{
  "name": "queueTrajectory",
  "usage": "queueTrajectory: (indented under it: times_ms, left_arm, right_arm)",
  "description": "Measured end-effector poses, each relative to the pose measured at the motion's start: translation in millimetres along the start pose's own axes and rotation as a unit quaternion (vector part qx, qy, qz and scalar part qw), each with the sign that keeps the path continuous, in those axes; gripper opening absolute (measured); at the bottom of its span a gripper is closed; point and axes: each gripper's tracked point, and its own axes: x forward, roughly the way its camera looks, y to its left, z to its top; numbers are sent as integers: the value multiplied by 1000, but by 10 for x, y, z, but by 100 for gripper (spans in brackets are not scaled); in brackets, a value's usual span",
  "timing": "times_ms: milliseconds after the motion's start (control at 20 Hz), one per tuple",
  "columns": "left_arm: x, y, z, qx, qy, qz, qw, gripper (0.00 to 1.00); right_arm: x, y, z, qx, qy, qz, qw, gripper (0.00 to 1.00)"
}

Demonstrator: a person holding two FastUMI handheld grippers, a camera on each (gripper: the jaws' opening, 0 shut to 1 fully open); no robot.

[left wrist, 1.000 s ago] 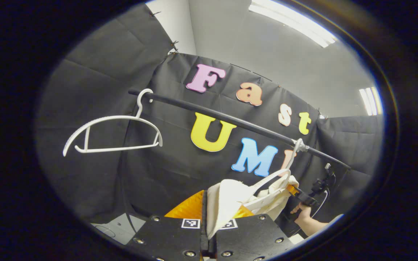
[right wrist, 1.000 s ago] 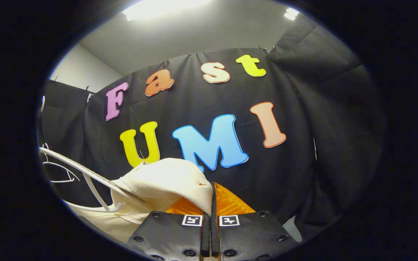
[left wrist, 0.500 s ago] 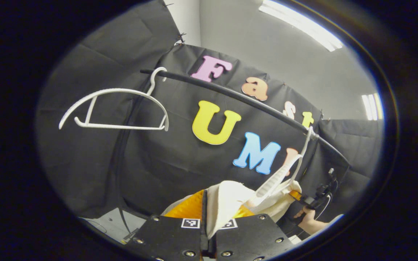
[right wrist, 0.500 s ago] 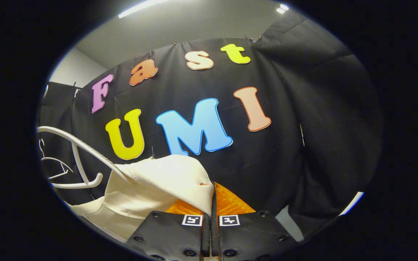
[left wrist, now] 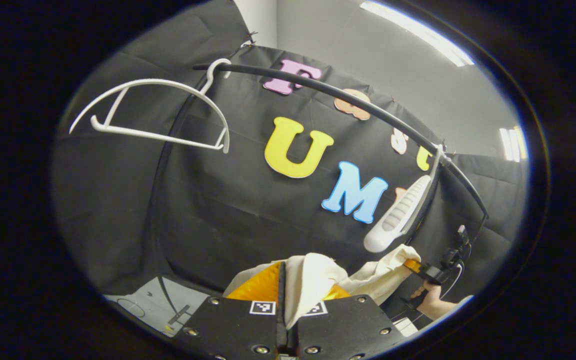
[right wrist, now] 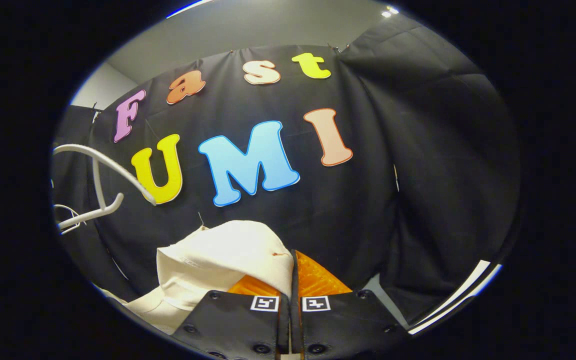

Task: Grasp the clothes on the hanger with both hands and then place them into the laundry hamper below.

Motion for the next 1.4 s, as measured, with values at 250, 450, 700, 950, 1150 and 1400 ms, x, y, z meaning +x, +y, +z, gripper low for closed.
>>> queueTrajectory:
  times_ms: [250, 450, 700, 950, 1150, 1400]
  left_arm:
    - [-453, 153, 15, 7, -4, -10, 1000, 3]
    - [-679, 97, 83, 51, -10, -22, 998, 3]
    - [-1057, 9, 82, 102, -13, -40, 994, 3]
    - [-1228, 68, -198, 103, 6, -48, 994, 3]
    - [-1366, 317, -562, 111, 33, -30, 993, 3]
    - [-1395, 755, -1192, 94, 93, 9, 991, 3]
  right_arm:
    - [-659, 77, 7, -16, -7, 10, 1000, 3]
    - [-1199, 307, 50, -9, -15, 23, 1000, 3]
    - [-1800, 900, -164, -22, 3, 80, 997, 3]
    - [-2236, 1421, -637, -28, 56, 134, 989, 3]
    - [-2586, 1618, -1101, -40, 100, 155, 982, 3]
    - [-2749, 1591, -1870, -40, 192, 150, 969, 3]
